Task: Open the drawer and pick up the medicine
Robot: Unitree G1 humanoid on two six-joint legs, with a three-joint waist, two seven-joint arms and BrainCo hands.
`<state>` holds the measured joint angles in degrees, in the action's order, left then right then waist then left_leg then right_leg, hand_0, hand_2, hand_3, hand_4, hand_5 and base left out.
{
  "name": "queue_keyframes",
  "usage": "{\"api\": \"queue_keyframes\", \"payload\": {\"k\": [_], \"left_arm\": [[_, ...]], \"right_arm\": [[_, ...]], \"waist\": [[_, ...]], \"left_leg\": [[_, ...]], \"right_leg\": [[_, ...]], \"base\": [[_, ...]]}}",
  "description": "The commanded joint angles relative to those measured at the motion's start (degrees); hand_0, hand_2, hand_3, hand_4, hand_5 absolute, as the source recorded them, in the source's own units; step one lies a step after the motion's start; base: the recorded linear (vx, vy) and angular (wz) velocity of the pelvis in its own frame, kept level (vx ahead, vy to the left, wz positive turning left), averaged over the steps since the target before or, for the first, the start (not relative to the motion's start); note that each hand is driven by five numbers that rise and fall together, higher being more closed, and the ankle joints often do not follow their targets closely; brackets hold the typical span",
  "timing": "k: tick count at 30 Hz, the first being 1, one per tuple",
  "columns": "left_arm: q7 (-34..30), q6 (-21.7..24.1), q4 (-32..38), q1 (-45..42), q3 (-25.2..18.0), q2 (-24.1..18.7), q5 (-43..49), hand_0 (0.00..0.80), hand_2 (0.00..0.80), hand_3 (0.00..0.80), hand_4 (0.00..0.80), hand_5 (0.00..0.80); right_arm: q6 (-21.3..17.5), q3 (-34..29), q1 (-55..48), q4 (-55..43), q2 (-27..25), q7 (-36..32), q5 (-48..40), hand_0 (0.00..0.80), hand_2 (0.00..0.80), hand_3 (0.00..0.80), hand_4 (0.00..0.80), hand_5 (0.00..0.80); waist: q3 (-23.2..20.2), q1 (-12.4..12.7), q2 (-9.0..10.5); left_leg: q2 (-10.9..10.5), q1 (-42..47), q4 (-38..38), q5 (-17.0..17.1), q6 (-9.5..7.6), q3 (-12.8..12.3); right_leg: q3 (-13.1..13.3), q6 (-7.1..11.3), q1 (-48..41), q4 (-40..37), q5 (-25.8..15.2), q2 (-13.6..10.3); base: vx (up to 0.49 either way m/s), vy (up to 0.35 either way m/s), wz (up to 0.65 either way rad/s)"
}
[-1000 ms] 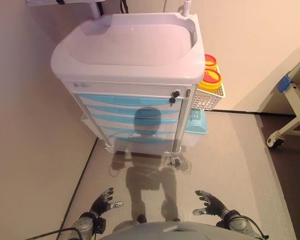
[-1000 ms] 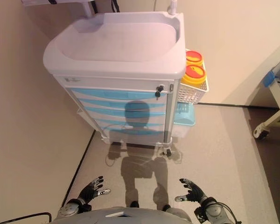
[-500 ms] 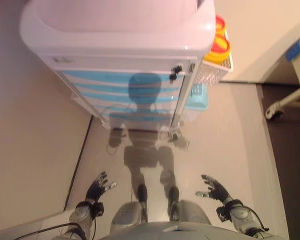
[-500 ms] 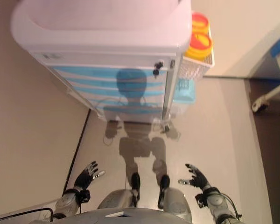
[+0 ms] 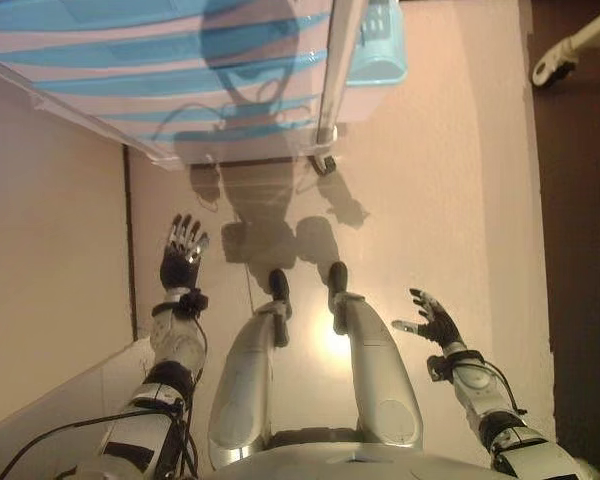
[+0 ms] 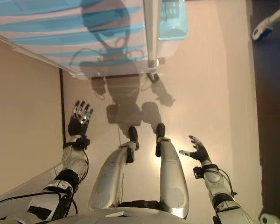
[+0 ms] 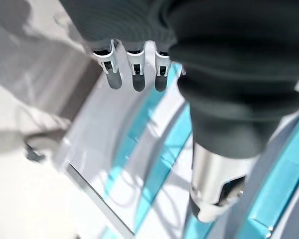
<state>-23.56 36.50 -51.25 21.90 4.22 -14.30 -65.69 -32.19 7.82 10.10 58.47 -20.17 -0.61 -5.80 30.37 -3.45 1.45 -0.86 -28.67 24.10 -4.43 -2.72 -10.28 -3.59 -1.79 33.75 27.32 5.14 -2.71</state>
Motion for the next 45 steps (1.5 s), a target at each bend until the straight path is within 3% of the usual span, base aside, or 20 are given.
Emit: {"api": "queue_keyframes", "payload": {"k": [1, 6, 12, 22, 25, 28, 31, 33, 34, 35, 36, 41, 45], "left_arm": [[-3.3, 0.7, 3.3, 0.5, -3.4, -1.0, -8.7, 0.000, 0.000, 0.000, 0.000, 0.000], [-8.3, -4.2, 4.3, 7.2, -6.6, -4.0, -20.1, 0.000, 0.000, 0.000, 0.000, 0.000], [-9.0, -9.7, 3.8, 17.9, -9.8, -10.7, -32.0, 0.000, 0.000, 0.000, 0.000, 0.000], [-6.5, -8.8, 8.7, 31.4, -8.3, -16.6, -41.4, 0.000, 0.000, 0.000, 0.000, 0.000], [-13.5, -7.9, 14.6, 34.1, -6.3, -16.2, -43.1, 0.000, 0.000, 0.000, 0.000, 0.000], [-25.3, -10.6, 21.2, 34.7, -4.4, -14.8, -42.4, 0.000, 0.000, 0.000, 0.000, 0.000], [-36.8, -11.7, 30.7, 34.7, 0.4, -12.5, -35.4, 0.000, 0.000, 0.000, 0.000, 0.000], [-39.7, -10.4, 36.4, 35.2, 3.4, -12.0, -30.8, 0.000, 0.000, 0.000, 0.000, 0.000], [-40.3, -10.4, 40.1, 35.4, 5.0, -12.0, -28.3, 0.279, 0.279, 0.279, 0.279, 0.279], [-39.0, -9.8, 44.1, 35.5, 6.7, -12.3, -25.4, 0.474, 0.474, 0.474, 0.474, 0.474], [-37.8, -9.0, 47.5, 35.6, 7.9, -12.7, -22.6, 0.800, 0.800, 0.800, 0.800, 0.800], [-38.4, -11.9, 57.3, 32.9, 11.1, -13.4, -16.8, 0.800, 0.800, 0.800, 0.800, 0.800], [-44.0, -15.6, 57.9, 27.4, 9.7, -12.5, -22.8, 0.800, 0.800, 0.800, 0.800, 0.800]], "right_arm": [[0.7, 3.9, -2.5, -4.4, -1.9, 1.4, -3.8, 0.000, 0.000, 0.000, 0.000, 0.000], [2.9, 5.9, -3.1, -8.3, -2.1, 2.5, -4.8, 0.000, 0.000, 0.000, 0.000, 0.000], [4.1, 8.2, -4.6, -11.3, -3.0, 2.9, -6.0, 0.000, 0.000, 0.000, 0.000, 0.000], [3.1, 10.1, -7.3, -12.4, -4.7, 4.1, -6.2, 0.000, 0.000, 0.000, 0.000, 0.000], [2.9, 10.1, -7.6, -12.2, -4.9, 4.4, -5.9, 0.000, 0.000, 0.000, 0.000, 0.000], [2.7, 9.8, -7.7, -11.7, -5.1, 4.4, -5.6, 0.000, 0.000, 0.000, 0.000, 0.000], [3.4, 8.8, -7.2, -11.5, -5.7, 3.3, -4.2, 0.000, 0.000, 0.000, 0.000, 0.000], [3.6, 8.3, -6.9, -11.0, -6.2, 2.7, -3.4, 0.000, 0.000, 0.000, 0.000, 0.000], [3.7, 8.2, -6.8, -10.7, -6.4, 2.4, -3.2, 0.000, 0.000, 0.000, 0.000, 0.000], [3.9, 8.1, -6.7, -10.7, -6.6, 2.3, -3.2, 0.000, 0.000, 0.000, 0.000, 0.000], [4.2, 8.1, -6.7, -10.7, -6.9, 2.1, -3.1, 0.000, 0.000, 0.000, 0.000, 0.000], [5.6, 7.9, -7.3, -11.5, -7.3, 1.3, -1.1, 0.000, 0.000, 0.000, 0.000, 0.000], [5.4, 8.2, -7.9, -11.1, -6.8, 0.7, 0.8, 0.000, 0.000, 0.000, 0.000, 0.000]], "waist": [[-3.1, -1.4, 0.48], [-2.4, -3.4, 1.67], [-2.5, -6.1, 2.70], [-2.9, -9.0, 1.98], [-2.8, -9.2, 1.65], [-2.6, -8.9, 1.24], [-2.3, -8.7, 0.64], [-1.9, -8.7, 0.33], [-1.8, -8.6, 0.24], [-1.7, -8.6, 0.15], [-1.5, -8.5, 0.12], [-1.4, -7.3, 0.57], [-2.2, -5.3, 0.64]], "left_leg": [[-2.0, -1.8, 3.3, -6.7, -2.62, 0.7], [-1.5, -4.0, 6.6, -8.3, -2.50, -0.1], [-0.3, -6.0, 10.8, -10.4, -2.41, -1.2], [0.2, -7.5, 14.2, -11.8, -1.78, -2.8], [0.0, -7.5, 14.3, -11.9, -1.57, -3.0], [-0.3, -7.2, 14.2, -12.0, -1.26, -3.2], [-0.9, -6.0, 13.1, -11.7, -1.20, -3.3], [-1.3, -4.9, 12.1, -11.5, -1.20, -3.4], [-1.4, -4.4, 11.6, -11.4, -1.19, -3.3], [-1.6, -3.7, 11.2, -11.3, -1.17, -3.3], [-1.8, -2.9, 10.7, -11.2, -1.18, -3.2], [-2.7, 1.0, 7.2, -8.7, -1.26, -2.4], [-3.2, 4.5, 4.3, -7.5, -0.74, -0.1]], "right_leg": [[-1.6, 3.34, 0.8, -0.9, 1.0, 0.9], [0.6, 3.21, 2.5, -0.6, 0.3, 1.9], [2.9, 2.94, 3.9, -0.1, -0.1, 2.5], [5.2, 2.57, 5.4, 0.6, -0.1, 2.5], [5.4, 2.65, 5.4, 0.3, -0.3, 2.3], [5.4, 2.72, 4.9, -0.1, -0.4, 2.2], [5.3, 2.85, 3.9, -0.5, -0.6, 2.3], [5.4, 2.94, 2.9, -0.8, -0.7, 2.4], [5.4, 2.97, 2.4, -1.0, -0.7, 2.4], [5.4, 3.02, 1.8, -1.0, -0.7, 2.4], [5.4, 3.05, 1.1, -1.1, -0.5, 2.4], [4.4, 2.91, -2.7, -2.4, -1.2, 1.8], [2.6, 2.53, -6.8, -2.8, 0.5, 1.2]], "base": [[0.028, 0.043, -0.38], [0.040, 0.044, -0.24], [0.066, 0.050, -0.20], [0.035, 0.072, -0.13], [0.007, 0.058, -0.01], [0.002, 0.038, 0.00], [0.004, 0.052, 0.01], [0.005, 0.047, 0.00], [0.000, 0.033, -0.01], [0.000, 0.000, 0.00], [0.000, 0.000, 0.00], [-0.050, -0.070, 0.09], [0.004, -0.136, 0.25]]}}
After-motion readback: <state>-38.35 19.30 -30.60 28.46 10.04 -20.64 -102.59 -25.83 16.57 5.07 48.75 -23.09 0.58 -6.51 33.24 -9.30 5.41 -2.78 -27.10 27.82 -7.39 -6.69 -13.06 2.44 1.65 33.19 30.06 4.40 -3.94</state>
